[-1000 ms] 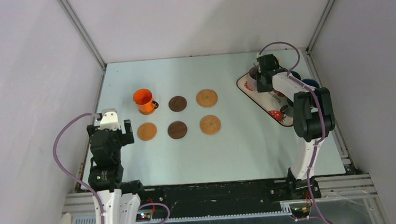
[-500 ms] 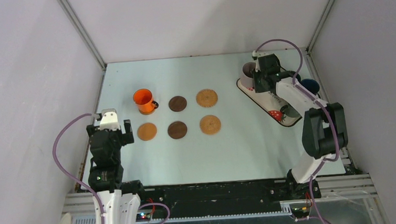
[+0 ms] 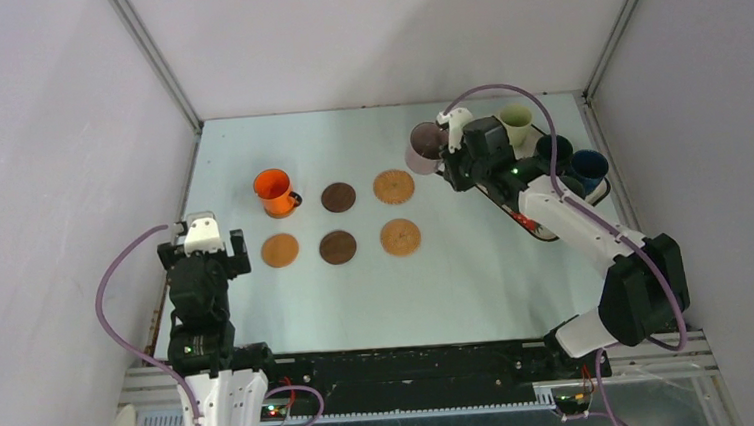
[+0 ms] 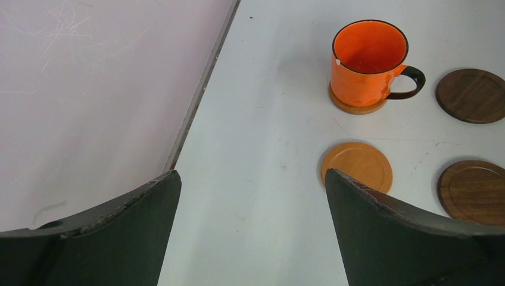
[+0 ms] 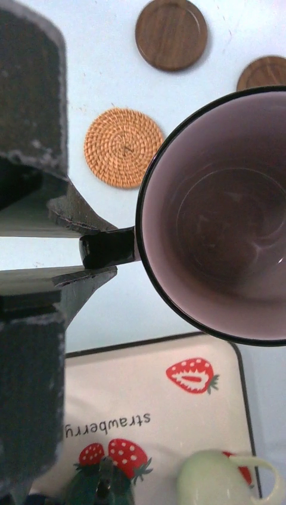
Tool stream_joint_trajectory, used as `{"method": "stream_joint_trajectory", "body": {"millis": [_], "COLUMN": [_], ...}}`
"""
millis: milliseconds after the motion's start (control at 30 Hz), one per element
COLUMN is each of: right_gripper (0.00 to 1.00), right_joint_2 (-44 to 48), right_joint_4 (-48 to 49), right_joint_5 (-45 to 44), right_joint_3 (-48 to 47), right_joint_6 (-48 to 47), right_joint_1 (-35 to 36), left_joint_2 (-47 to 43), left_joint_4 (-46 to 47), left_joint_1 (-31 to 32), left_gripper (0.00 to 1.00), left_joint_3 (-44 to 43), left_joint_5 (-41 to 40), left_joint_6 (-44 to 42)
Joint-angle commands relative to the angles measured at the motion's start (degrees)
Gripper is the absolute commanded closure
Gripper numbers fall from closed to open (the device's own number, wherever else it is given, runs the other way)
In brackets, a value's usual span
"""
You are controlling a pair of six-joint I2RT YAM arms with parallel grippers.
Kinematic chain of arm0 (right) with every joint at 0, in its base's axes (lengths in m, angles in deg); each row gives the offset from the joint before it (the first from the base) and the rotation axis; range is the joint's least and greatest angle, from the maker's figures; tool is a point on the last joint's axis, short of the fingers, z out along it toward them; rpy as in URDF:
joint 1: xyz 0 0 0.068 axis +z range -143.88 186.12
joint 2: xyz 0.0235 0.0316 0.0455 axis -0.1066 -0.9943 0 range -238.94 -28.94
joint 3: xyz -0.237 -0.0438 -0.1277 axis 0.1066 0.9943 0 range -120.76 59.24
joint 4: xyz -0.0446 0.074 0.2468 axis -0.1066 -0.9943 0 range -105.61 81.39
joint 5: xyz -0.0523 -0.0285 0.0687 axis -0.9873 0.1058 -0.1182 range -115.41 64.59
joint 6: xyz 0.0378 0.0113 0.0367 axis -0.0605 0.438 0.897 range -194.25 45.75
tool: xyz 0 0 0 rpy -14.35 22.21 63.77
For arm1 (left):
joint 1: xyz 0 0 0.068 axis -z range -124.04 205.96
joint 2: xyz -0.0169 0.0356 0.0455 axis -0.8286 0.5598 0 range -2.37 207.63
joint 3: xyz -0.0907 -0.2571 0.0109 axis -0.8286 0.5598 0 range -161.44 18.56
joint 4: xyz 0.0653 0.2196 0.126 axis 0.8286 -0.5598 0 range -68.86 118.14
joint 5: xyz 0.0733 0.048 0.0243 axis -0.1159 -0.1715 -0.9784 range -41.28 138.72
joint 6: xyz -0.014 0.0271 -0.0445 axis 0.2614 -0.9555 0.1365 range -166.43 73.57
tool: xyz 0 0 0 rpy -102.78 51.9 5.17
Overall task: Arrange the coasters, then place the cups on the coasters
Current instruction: Pick up the cup from the tray, then place the cup on the coaster.
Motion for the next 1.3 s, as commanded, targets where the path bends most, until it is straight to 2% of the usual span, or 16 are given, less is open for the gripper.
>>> {"method": "stream_joint_trajectory", "body": {"millis": [0,233,667,1267], "right_gripper": [1.0,1.0,1.0,1.0], "right_joint_2": [3.8,2.1,-4.7,-6.1], "right_joint_4": [6.6,8.2,10.3,11.4], "right_joint_5": [3.6,2.3,-2.1,-5.6], "right_joint_3": [-0.5,0.5,0.5,0.4], "right_joint_6": [-1.2,-4.1,-6.9,-8.3], "right_joint_1": [3.5,12.7,25.3,26.6], "left_joint_2": [0.8,3.1,-0.2,-1.0], "left_joint_4": [2.0,2.9,3.1,2.8], "left_joint_1": [-0.3,-0.3,-0.2,-0.4], "left_gripper": [0.02,0.02,0.02,0.02], "left_joint_3": [0.8,1.2,1.4,1.3], "left_joint_5": [-0.7,-1.6,-3.1,-3.0], "left_joint_6": [-0.9,-0.9,-1.1,-1.1]}}
